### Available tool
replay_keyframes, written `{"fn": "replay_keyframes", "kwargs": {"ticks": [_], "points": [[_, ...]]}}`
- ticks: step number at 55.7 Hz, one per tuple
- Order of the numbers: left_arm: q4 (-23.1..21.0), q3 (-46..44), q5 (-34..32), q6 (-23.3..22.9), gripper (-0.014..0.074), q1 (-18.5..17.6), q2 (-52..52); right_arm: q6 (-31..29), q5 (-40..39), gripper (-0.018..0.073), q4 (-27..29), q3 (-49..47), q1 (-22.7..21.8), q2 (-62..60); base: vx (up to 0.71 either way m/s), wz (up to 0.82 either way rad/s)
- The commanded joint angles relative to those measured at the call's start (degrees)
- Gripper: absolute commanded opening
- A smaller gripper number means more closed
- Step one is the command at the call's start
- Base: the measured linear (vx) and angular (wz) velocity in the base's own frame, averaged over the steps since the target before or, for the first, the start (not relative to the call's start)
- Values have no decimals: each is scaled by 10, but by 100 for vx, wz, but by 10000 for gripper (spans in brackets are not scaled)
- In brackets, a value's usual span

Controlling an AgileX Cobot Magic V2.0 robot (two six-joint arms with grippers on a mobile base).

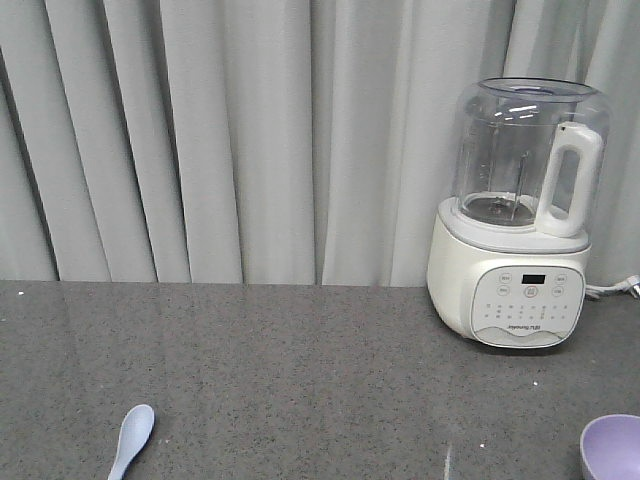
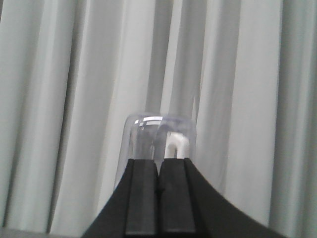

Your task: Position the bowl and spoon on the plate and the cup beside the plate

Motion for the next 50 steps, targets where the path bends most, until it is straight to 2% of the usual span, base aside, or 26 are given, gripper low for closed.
{"fn": "replay_keyframes", "kwargs": {"ticks": [1, 8, 14, 22, 27, 28, 31, 41, 45, 50], "points": [[-3, -90, 20, 24, -4, 0, 98, -36, -23, -8, -2, -97, -2, 85, 0, 0], [-3, -165, 24, 27, -4, 0, 250, -34, -28, -8, -1, -180, -2, 205, 0, 0], [-3, -180, 16, 27, -4, 0, 348, -25, -26, -8, 7, -194, -2, 265, 0, 0], [-4, -180, -14, 27, 8, 0, 417, -19, 5, -2, 21, -194, -2, 310, 0, 0], [-8, -180, -24, 26, 48, -2, 430, -19, 13, 29, 26, -194, -2, 323, 0, 0], [-8, -180, -33, 26, 137, -7, 430, -21, 17, 126, 23, -194, -2, 323, 0, 0], [-8, -180, -43, 26, 197, -7, 430, -24, 17, 201, 23, -194, -2, 323, 0, 0], [-8, -180, -44, 26, 463, -7, 430, -24, 17, 566, 26, -194, -2, 323, 0, 0], [-10, -180, -38, 13, 549, -7, 430, -24, 17, 665, 26, -194, -2, 323, 0, 0], [-7, -180, -22, -4, 595, -15, 430, -24, 15, 730, 26, -194, -2, 323, 0, 0]]}}
